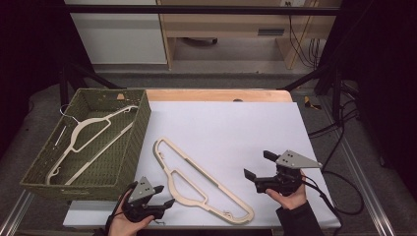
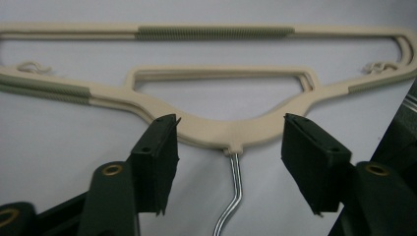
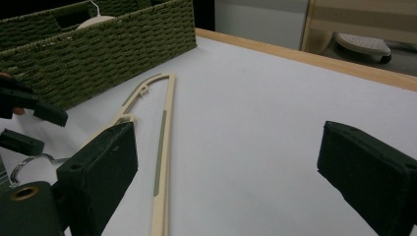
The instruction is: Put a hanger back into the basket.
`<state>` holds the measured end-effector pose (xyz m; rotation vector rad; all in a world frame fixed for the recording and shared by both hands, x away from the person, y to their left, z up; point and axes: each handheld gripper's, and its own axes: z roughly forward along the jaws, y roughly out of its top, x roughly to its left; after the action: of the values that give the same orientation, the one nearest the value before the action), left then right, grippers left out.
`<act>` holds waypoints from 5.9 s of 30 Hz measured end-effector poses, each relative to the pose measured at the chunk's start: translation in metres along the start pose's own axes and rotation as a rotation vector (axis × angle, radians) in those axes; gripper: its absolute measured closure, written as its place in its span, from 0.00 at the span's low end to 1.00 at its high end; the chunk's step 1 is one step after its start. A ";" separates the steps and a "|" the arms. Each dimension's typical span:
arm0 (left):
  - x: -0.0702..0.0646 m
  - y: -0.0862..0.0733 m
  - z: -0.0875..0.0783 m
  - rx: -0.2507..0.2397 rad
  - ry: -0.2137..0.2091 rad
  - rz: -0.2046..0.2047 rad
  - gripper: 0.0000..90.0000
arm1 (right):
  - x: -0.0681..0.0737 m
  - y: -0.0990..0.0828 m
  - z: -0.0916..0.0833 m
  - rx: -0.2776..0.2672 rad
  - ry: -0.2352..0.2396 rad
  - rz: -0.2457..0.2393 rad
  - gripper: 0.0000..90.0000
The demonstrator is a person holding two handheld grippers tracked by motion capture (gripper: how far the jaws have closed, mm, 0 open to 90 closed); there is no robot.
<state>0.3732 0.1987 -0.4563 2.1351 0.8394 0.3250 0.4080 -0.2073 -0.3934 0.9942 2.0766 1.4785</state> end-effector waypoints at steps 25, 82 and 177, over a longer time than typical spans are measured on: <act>-0.003 -0.006 0.019 0.136 0.011 -0.077 0.93 | 0.003 -0.003 0.006 0.026 0.018 -0.005 0.10; -0.016 0.065 -0.015 0.123 0.067 -0.003 0.98 | 0.112 -0.006 0.107 0.238 0.263 -0.163 0.32; 0.018 0.106 0.004 -0.135 -0.095 0.128 0.13 | 0.061 0.023 0.059 0.196 0.253 -0.219 0.96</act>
<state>0.4366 0.1595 -0.3786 2.0650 0.6105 0.3340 0.4148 -0.1195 -0.3880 0.6443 2.4595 1.3671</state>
